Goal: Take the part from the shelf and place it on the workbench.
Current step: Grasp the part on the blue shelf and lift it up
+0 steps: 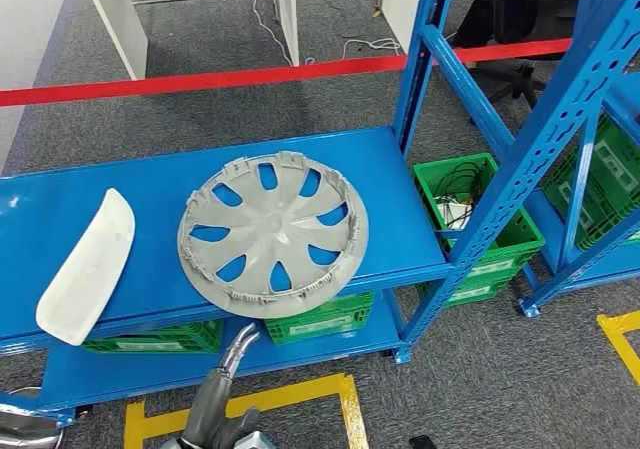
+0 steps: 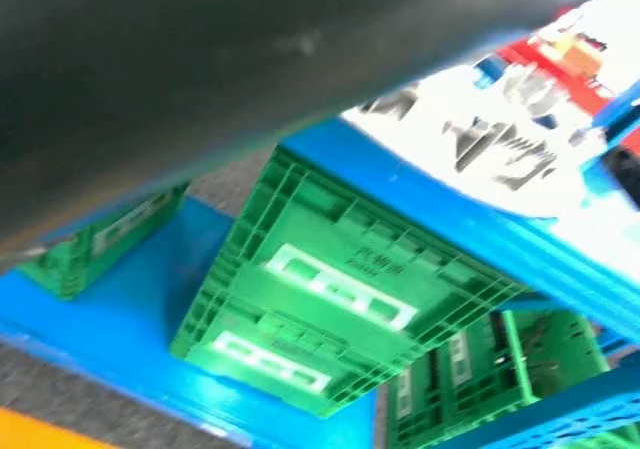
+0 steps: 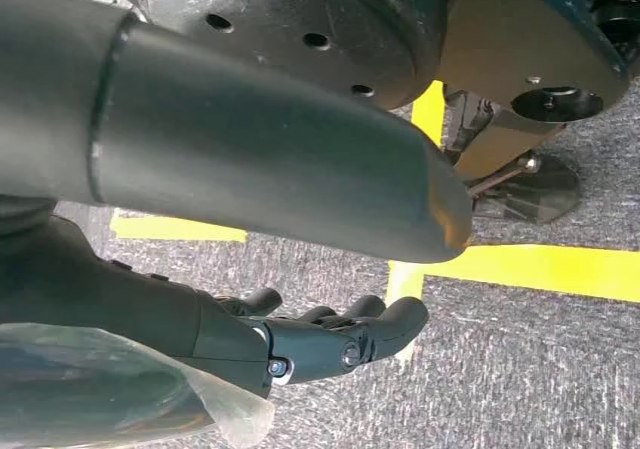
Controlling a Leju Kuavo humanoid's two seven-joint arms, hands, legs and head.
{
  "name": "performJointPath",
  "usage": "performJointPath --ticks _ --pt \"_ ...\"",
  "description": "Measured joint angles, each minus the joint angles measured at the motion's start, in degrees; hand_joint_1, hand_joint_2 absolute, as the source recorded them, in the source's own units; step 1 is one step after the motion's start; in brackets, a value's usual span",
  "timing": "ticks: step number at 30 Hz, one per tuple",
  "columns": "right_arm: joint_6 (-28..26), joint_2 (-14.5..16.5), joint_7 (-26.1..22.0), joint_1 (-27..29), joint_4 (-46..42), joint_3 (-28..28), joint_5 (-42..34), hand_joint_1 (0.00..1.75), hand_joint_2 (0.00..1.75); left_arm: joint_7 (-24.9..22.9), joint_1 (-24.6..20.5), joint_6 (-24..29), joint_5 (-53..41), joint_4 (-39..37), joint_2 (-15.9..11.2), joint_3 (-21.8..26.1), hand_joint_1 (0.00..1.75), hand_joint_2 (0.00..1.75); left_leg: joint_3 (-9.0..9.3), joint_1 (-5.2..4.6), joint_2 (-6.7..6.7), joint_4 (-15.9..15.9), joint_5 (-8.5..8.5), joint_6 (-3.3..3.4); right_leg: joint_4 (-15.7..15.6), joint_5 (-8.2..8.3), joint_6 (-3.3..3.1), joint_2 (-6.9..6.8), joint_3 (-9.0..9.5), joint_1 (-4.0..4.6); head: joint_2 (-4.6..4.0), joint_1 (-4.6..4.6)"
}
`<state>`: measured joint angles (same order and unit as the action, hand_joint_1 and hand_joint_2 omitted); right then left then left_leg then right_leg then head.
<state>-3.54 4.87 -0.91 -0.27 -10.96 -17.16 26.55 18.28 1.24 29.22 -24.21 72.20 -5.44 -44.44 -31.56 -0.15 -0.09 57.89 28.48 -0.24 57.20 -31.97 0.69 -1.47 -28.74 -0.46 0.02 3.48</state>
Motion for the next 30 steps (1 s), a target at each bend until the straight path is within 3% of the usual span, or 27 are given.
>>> performJointPath --ticks 5,9,12,18,30 --pt "0.0 0.0 -0.3 0.0 0.1 0.0 0.2 0.00 0.00 3.3 0.6 2.0 -0.3 3.3 -0.5 0.0 0.00 0.00 0.00 0.00 0.00 0.0 0.00 0.00 0.0 0.00 0.00 0.00 0.00 0.00 0.00 -0.01" --pt "-0.5 0.1 -0.4 0.0 0.1 0.0 0.1 0.00 0.00 6.8 1.7 7.4 1.0 8.8 -1.4 0.8 0.00 1.75 0.00 0.00 0.00 0.0 0.00 0.00 0.0 0.00 0.00 0.00 0.00 0.00 0.00 -0.01" --pt "-1.0 0.4 -0.3 0.0 0.1 0.0 0.0 0.00 0.00 7.9 3.1 10.3 0.2 13.2 -1.8 3.0 0.00 1.75 0.00 0.00 0.00 0.0 0.00 0.00 0.0 0.00 0.00 0.00 0.00 0.01 0.00 -0.02" --pt "-1.3 0.7 -0.2 0.0 0.2 0.0 -0.2 0.00 0.00 8.0 5.7 10.9 -3.9 18.6 -1.6 7.4 0.00 1.75 0.00 0.01 0.00 0.0 0.00 0.00 0.0 -0.01 0.00 0.01 0.00 0.01 0.00 -0.01" --pt "-1.4 0.9 -0.1 0.0 0.2 -0.3 -0.7 0.00 0.00 8.3 10.2 10.9 -16.9 21.9 1.4 21.6 0.00 1.75 0.00 0.00 0.00 0.0 0.00 0.00 0.0 -0.01 0.01 0.01 0.01 0.01 0.00 -0.01"
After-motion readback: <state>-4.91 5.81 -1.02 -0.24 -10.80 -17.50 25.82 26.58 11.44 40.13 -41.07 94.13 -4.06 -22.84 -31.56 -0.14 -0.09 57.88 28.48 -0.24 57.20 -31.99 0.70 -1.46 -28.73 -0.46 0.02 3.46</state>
